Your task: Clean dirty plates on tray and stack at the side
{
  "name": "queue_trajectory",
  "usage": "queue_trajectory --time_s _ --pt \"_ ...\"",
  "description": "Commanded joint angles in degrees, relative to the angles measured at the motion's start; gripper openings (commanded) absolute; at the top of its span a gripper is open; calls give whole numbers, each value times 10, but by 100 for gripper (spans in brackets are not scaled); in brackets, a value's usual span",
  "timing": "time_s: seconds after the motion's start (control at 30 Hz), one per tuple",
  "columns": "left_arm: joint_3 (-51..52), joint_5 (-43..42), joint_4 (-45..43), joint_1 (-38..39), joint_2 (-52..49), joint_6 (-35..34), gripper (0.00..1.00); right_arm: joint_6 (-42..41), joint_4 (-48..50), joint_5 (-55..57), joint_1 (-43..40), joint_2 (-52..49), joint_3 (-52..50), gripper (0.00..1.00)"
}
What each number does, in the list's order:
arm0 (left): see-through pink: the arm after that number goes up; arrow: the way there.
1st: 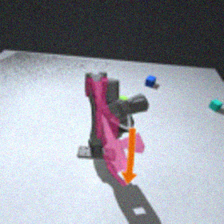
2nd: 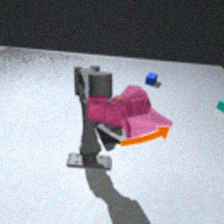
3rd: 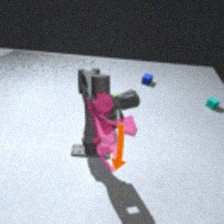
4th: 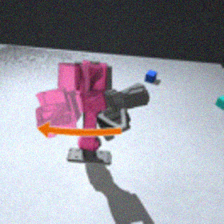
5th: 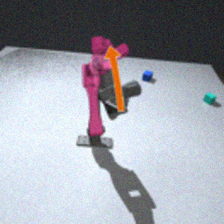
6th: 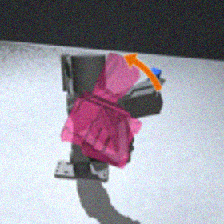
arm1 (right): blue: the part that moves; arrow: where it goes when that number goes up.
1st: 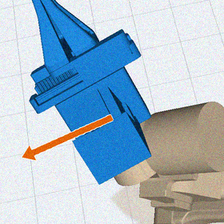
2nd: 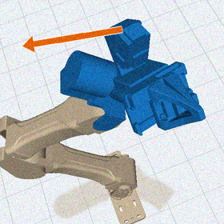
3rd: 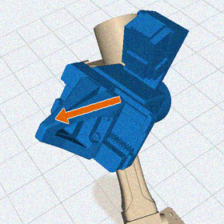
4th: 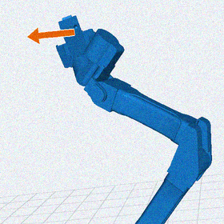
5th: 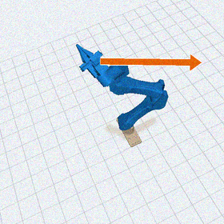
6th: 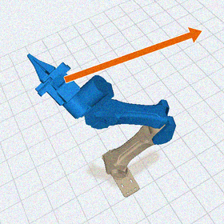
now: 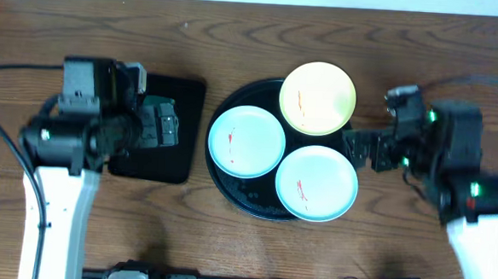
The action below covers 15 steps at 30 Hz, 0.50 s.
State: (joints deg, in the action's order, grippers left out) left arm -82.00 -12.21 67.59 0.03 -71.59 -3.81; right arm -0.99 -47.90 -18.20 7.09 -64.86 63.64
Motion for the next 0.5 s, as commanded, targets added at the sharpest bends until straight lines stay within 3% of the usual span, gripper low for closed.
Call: queue_trajectory --time_s 0.0,0.1,0.23,0.33,0.47 --pt "-64 -26 33 -3 -34 7 99 15 -44 -59 -1 -80 87 99" --pt "-66 -56 19 -3 -38 7 98 7 -18 -83 0 -122 105 99" --pt "-66 -26 3 -3 -38 8 98 -34 30 -150 1 -161 105 99" --pt "-66 -22 -11 -3 -39 7 98 -36 58 -153 13 -191 105 85" --pt "-66 -10 -13 -3 -38 8 98 -93 72 -68 46 -236 105 75"
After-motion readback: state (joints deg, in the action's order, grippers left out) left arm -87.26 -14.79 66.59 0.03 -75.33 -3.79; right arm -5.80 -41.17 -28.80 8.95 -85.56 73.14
